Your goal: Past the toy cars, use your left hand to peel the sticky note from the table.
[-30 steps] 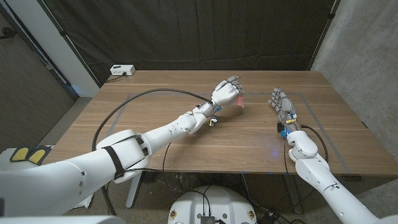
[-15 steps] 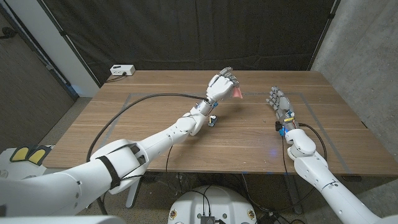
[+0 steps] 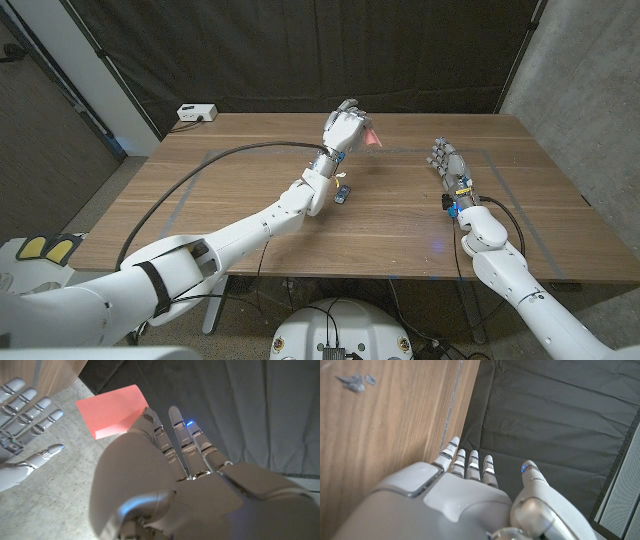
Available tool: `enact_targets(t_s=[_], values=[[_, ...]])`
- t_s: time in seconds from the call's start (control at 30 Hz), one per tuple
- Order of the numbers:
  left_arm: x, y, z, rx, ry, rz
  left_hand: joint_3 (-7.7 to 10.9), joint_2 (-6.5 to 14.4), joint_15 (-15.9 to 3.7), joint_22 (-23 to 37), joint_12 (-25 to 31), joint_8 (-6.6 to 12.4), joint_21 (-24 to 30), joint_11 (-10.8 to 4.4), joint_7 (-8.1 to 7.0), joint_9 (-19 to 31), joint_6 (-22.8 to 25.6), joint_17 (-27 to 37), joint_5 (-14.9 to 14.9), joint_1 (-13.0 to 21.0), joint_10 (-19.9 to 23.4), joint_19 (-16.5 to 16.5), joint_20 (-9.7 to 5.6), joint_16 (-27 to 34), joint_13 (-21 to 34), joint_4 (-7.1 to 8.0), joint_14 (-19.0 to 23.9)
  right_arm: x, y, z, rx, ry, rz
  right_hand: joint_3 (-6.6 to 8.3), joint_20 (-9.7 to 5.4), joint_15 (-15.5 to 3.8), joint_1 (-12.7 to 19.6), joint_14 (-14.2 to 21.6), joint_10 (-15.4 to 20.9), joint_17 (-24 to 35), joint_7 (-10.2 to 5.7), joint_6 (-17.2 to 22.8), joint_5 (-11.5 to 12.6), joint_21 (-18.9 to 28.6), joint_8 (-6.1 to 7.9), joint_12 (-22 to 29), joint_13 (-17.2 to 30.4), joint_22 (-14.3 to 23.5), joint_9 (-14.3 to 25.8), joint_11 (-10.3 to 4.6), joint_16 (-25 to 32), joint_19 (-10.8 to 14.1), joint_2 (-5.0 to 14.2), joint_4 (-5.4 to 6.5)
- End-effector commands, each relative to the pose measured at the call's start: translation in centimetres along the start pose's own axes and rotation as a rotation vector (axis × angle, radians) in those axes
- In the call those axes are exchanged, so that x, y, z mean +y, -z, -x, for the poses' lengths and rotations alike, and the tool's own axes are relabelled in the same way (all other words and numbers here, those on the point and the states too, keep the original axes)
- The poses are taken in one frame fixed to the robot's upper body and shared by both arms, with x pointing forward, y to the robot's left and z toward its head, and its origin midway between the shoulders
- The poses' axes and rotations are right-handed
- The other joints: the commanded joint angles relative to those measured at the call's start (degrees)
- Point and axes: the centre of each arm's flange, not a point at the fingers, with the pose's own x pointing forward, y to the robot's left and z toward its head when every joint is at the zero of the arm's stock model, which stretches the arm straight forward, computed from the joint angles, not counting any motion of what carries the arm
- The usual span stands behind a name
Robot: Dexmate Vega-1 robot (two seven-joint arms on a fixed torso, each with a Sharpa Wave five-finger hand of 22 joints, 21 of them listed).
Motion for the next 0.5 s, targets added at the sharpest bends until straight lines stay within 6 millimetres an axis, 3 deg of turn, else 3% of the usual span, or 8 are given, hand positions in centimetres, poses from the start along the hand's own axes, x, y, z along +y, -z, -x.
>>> enact_targets(t_s=[0.03, 0.3, 0.5], values=[[1.6, 2.1, -0.3, 0.176, 0.122, 0.111, -0.24, 0.4, -8.9, 0.2, 2.9, -0.34, 0.4, -2.45, 0.78, 0.1, -0.1, 0.4, -0.1, 0.7, 3.1, 0.2, 0.49, 0.3, 7.4, 0.0, 0.6, 0.1, -0.8, -0.2, -0.008, -0.013, 0.03, -0.2, -0.56, -0.46, -0.2, 0.2, 0.4, 0.1, 0.26, 0.6, -0.2, 0.1, -0.16, 0.0, 0.1, 0.2, 0.2, 0.33, 0.0, 0.3, 0.18, -0.13], [2.2, 4.1, -0.5, 0.323, 0.184, 0.28, -0.27, 0.5, -8.86, 0.2, 2.8, -0.44, 0.5, -2.44, 1.23, 0.1, -0.3, 0.4, -0.1, 0.7, 3.1, 0.0, 0.81, 0.1, 7.5, 0.02, 0.4, -0.1, -1.9, -0.5, -0.014, -0.025, 0.062, -0.18, -0.98, -0.84, -0.1, 0.3, 0.6, 0.0, 0.33, 0.8, -0.2, 0.0, -0.08, 0.0, 0.1, 0.2, 0.2, 0.34, 0.0, 0.6, 0.11, -0.3], [2.3, 5.0, 0.0, 0.391, 0.212, 0.342, -0.22, 0.9, -8.67, 0.3, 2.6, -0.6, 0.8, -2.46, 1.87, 0.2, -0.6, 0.5, 0.0, 0.4, 2.8, -0.1, 1.55, -0.1, 7.7, 0.29, 0.4, -0.3, -3.0, -0.8, -0.023, -0.042, 0.094, -0.07, -1.54, -2.34, 0.3, 1.0, 1.4, -0.2, 0.52, 1.2, -0.1, 0.0, 0.03, 0.3, 0.0, 0.2, 0.2, 0.57, 0.1, 1.3, -0.02, -0.68]])
